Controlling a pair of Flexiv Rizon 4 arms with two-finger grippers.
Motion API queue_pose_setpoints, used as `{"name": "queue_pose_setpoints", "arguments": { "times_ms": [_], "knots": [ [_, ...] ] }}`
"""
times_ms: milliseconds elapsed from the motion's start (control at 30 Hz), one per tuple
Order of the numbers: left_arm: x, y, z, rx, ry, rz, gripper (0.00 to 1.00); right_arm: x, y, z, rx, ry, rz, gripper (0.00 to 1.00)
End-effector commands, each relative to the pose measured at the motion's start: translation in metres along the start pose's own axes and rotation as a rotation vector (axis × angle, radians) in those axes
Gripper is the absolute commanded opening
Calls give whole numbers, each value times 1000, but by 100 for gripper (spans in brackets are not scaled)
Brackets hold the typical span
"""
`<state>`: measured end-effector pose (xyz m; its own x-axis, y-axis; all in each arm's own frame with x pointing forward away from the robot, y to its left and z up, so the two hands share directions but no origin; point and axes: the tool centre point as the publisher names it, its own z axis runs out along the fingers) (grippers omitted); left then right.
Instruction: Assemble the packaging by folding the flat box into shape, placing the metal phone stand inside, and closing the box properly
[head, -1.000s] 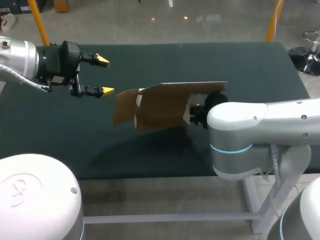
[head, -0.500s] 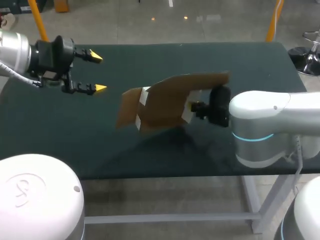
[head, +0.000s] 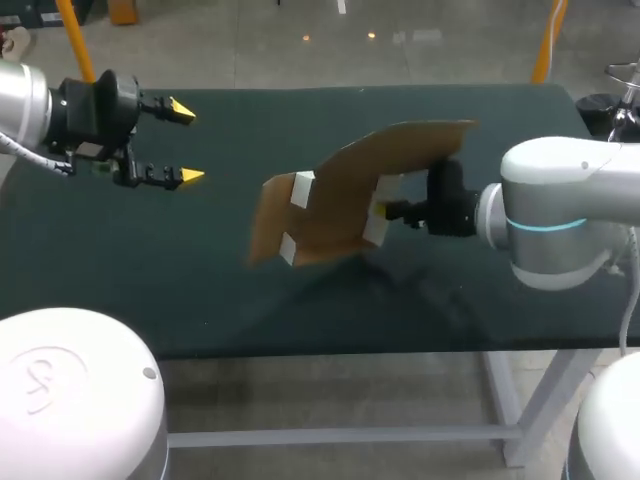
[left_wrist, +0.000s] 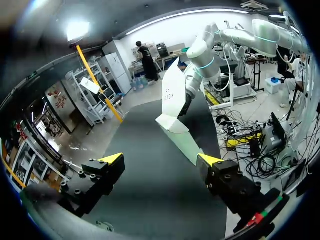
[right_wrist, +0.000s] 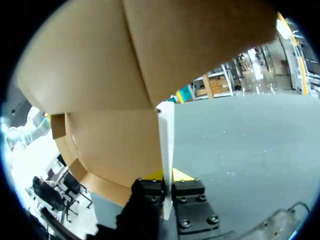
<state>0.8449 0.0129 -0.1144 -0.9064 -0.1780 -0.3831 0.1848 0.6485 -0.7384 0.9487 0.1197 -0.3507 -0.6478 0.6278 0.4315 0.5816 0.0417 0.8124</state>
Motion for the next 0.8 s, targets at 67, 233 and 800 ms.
{"name": "queue_pose_setpoints", "arguments": {
  "times_ms": [67, 233, 800],
  "knots": [
    [2, -1, -5, -7, 0, 1, 100, 1, 4, -2, 135, -8, 0, 0],
    [1, 0, -5, -9, -3, -2, 100, 4, 2, -3, 189, -60, 19, 0],
    [-1, 5, -10, -15, 2, -34, 100, -7, -9, 0, 350, 30, 160, 0]
  ]
}}
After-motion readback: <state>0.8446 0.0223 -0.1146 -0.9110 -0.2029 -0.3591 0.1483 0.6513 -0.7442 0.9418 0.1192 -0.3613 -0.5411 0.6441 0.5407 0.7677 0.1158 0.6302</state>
